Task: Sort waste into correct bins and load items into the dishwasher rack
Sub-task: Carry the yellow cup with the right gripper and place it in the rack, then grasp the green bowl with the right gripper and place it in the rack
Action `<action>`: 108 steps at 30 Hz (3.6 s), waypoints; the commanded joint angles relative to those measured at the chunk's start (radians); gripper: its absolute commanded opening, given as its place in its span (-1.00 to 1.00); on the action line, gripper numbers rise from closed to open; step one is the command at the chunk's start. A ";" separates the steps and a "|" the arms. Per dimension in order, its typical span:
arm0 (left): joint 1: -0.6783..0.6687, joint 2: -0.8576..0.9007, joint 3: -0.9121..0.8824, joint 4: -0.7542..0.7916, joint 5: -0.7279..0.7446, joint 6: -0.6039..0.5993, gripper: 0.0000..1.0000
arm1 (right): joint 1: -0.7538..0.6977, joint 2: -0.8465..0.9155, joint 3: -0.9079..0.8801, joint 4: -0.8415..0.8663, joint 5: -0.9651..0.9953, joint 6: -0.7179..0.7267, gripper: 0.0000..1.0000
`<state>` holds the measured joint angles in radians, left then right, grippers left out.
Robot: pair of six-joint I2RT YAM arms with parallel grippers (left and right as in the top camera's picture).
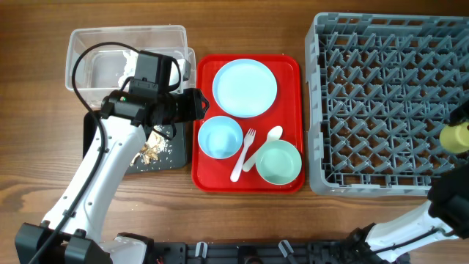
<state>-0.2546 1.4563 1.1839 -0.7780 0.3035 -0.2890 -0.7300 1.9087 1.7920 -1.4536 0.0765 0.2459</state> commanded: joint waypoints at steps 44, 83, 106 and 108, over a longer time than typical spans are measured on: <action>0.257 -0.011 0.006 -0.202 -0.096 -0.225 0.54 | 1.189 -0.196 -0.530 0.389 -0.177 -0.343 0.91; 0.268 -0.011 0.006 -0.207 -0.096 -0.224 0.64 | 0.464 -0.312 -0.455 1.436 0.742 -0.723 -0.91; 0.268 -0.011 0.006 -0.206 -0.095 -0.225 0.64 | 0.344 0.166 -0.458 1.824 1.019 -0.980 -0.91; 0.268 -0.011 0.006 -0.206 -0.095 -0.225 0.64 | 0.357 0.166 -0.458 1.823 1.019 -0.969 -0.79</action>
<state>0.0078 1.4555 1.1839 -0.9867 0.2127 -0.5037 -0.3828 2.0518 1.3266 0.3775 1.1088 -0.7845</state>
